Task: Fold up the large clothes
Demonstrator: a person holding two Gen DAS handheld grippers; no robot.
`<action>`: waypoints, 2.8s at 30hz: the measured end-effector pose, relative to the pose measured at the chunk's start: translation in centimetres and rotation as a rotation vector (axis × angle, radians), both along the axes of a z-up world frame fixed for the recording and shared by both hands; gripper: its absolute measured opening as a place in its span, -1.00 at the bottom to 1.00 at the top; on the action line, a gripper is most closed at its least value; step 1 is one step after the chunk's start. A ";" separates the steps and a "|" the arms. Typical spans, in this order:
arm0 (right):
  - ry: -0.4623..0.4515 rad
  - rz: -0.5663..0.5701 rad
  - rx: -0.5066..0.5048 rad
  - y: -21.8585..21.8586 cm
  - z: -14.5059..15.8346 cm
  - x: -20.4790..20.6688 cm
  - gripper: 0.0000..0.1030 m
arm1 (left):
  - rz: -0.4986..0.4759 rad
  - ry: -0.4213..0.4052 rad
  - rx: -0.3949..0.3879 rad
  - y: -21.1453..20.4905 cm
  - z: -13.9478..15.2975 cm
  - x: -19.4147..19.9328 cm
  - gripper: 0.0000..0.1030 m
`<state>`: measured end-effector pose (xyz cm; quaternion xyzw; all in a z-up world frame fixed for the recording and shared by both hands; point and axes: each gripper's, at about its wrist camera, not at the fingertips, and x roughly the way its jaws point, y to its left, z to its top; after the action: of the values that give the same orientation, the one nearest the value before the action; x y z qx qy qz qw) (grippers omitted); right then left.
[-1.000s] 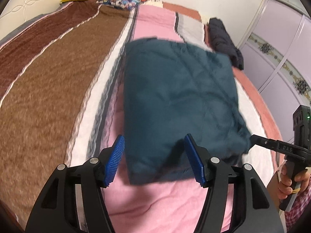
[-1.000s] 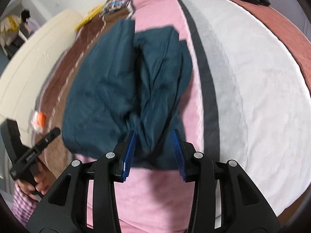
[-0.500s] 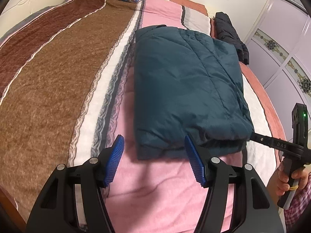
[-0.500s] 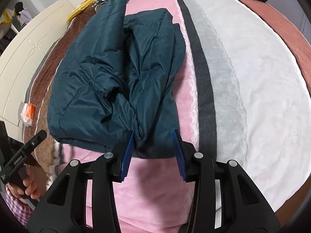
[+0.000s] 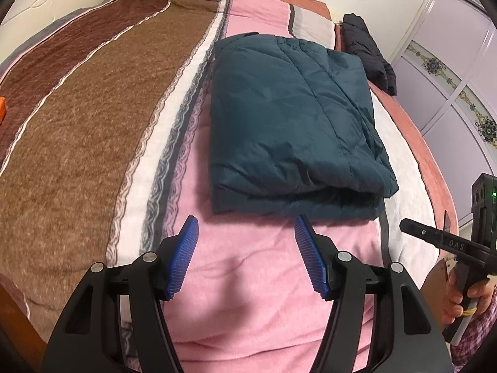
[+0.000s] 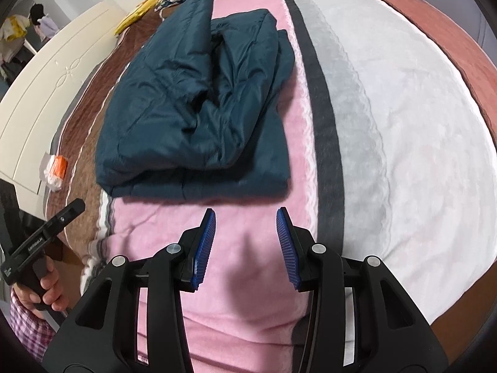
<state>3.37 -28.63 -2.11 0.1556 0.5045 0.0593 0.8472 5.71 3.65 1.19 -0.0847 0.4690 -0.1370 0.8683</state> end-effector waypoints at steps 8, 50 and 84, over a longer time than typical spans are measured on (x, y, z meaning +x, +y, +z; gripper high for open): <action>-0.011 0.032 -0.015 2.1 -0.1 -1.8 -0.20 | 0.036 0.042 0.036 -0.8 -0.3 -1.7 0.20; -0.085 0.050 -0.149 7.4 -0.6 -6.5 -0.20 | 0.164 -0.002 0.163 -1.6 -0.2 -8.7 0.20; -0.072 0.064 -0.160 7.6 -0.9 -6.4 -0.20 | 0.167 -0.003 0.182 -1.8 -0.1 -9.0 0.17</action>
<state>-2.98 -20.98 -3.00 0.0691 0.4816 0.0512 0.8721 -3.25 1.83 1.10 -0.0443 0.4695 -0.0212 0.8816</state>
